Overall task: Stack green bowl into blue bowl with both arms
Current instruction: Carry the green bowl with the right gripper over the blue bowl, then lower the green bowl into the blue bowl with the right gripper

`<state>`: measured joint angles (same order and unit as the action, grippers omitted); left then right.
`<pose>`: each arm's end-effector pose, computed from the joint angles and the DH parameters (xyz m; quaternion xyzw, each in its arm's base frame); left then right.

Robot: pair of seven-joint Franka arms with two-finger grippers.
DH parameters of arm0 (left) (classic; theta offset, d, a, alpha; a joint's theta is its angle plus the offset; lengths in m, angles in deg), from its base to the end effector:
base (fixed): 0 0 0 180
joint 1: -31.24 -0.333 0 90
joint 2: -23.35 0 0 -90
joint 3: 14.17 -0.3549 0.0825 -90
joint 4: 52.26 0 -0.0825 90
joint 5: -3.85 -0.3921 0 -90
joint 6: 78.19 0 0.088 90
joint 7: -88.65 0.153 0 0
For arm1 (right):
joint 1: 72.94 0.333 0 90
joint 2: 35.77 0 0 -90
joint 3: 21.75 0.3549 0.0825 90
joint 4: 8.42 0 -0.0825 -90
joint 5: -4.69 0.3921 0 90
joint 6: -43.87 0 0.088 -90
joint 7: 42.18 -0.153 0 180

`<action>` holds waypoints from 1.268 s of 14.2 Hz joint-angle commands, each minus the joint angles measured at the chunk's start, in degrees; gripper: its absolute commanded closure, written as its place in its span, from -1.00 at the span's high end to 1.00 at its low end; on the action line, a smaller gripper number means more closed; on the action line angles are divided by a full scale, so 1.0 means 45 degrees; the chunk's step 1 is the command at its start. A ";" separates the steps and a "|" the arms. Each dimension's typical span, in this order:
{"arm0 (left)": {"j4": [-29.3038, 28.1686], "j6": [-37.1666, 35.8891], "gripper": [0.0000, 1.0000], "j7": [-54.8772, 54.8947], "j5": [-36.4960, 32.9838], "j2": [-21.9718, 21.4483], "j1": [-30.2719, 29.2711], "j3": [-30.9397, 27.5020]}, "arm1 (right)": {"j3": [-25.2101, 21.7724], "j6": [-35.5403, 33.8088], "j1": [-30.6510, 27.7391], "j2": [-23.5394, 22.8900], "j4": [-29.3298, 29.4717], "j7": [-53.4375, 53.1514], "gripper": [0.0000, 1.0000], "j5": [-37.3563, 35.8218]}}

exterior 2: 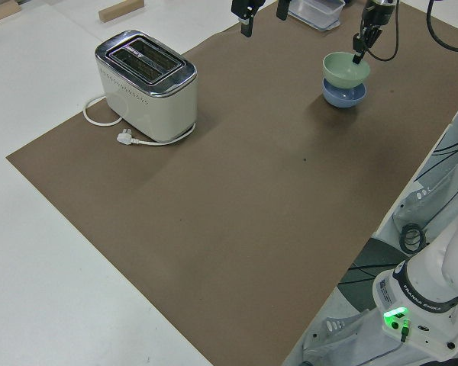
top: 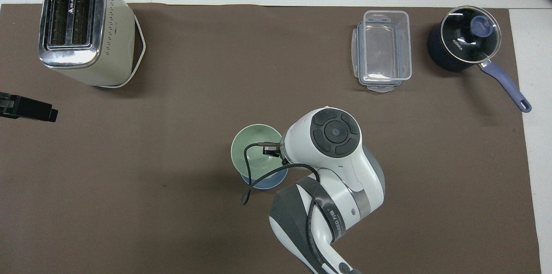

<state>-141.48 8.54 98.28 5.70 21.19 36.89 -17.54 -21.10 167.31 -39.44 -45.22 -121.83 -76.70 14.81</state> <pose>0.5429 -0.0261 0.6398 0.9944 -0.1046 -0.0018 0.0174 0.4921 0.3504 0.3751 -0.9959 0.0515 0.0380 0.0646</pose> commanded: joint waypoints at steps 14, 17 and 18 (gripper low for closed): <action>-0.0057 -0.0211 1.00 -0.0070 0.0194 -0.0165 -0.0162 0.0064 | -0.0047 0.1240 0.0249 0.0167 -0.1008 0.0366 -1.00 0.0093; -0.0057 -0.0211 1.00 -0.0070 0.0194 -0.0165 -0.0162 0.0064 | -0.0047 0.1590 0.0249 0.0148 -0.1261 0.0366 -1.00 0.0074; -0.0057 -0.0211 1.00 -0.0070 0.0194 -0.0165 -0.0162 0.0064 | -0.0047 0.1650 0.0249 0.0148 -0.1301 0.0366 -1.00 0.0074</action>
<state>-141.48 8.54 98.28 5.70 21.18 36.89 -17.54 -21.08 172.50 -38.49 -45.23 -125.93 -76.52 14.79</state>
